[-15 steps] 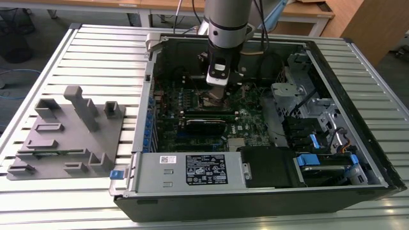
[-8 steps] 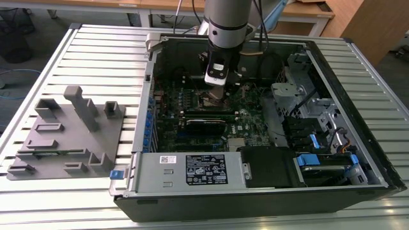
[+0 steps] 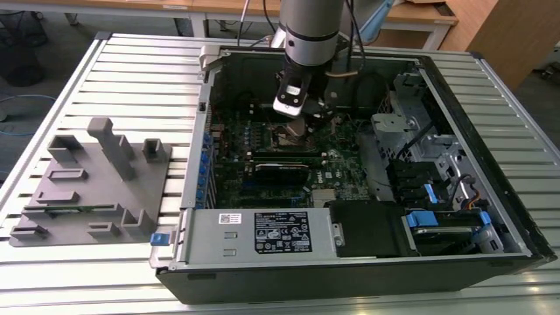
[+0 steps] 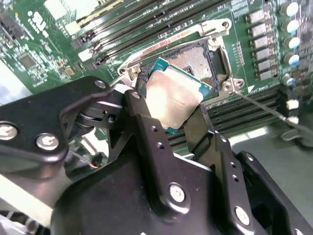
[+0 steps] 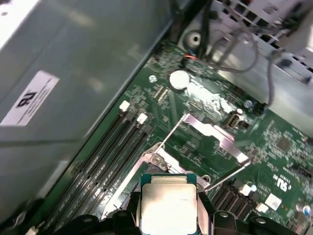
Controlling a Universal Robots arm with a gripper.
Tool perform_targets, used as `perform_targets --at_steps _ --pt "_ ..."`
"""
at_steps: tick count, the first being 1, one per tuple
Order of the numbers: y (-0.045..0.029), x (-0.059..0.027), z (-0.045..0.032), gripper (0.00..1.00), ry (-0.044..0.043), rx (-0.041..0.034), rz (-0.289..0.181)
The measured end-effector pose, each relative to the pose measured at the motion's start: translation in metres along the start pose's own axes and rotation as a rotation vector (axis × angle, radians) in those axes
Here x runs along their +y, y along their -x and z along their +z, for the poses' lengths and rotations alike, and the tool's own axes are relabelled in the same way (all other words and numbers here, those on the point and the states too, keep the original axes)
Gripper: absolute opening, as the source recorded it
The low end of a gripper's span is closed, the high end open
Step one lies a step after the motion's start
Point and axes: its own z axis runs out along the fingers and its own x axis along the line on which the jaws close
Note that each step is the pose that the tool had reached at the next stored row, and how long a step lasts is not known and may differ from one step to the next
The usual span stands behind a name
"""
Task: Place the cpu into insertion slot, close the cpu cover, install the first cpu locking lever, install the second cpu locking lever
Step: 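Place the cpu into insertion slot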
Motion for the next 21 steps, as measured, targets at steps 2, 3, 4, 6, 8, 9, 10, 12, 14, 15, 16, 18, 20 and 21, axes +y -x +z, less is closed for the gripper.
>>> perform_targets --at_steps 2,3,4,6,8,9,10,12,14,15,16,18,20,21 --pt "0.0 0.0 0.0001 0.54 0.0001 -0.0032 0.036" --pt "0.0 0.0 0.0001 0.54 0.0001 -0.0049 0.054" --pt "0.0 0.0 0.0002 0.54 0.0002 -0.0065 0.073" --pt "0.0 0.0 0.0003 0.54 0.0003 -0.0098 0.108" --pt "0.0 0.0 0.0002 0.54 0.0002 -0.011 0.122" --pt "0.0 0.0 0.0002 0.54 0.0002 -0.0111 0.122" --pt "0.0 0.0 0.0002 0.54 0.0003 -0.0111 0.123" --pt "-0.0001 0.0 0.0004 0.54 0.0006 -0.0127 0.142" --pt "0.0 0.0 0.0003 0.54 0.0005 -0.016 0.178" --pt "0.0 0.0 0.0003 0.54 0.0006 -0.0177 0.195" --pt "0.0 0.0 0.0003 0.54 0.0006 -0.0193 0.213" --pt "0.0 0.0 0.0003 0.54 0.0008 -0.0227 0.251" --pt "0.0 0.0 0.0003 0.54 0.0009 -0.0259 0.287" --pt "0.0 0.0 0.0003 0.54 0.0009 -0.0276 0.305"
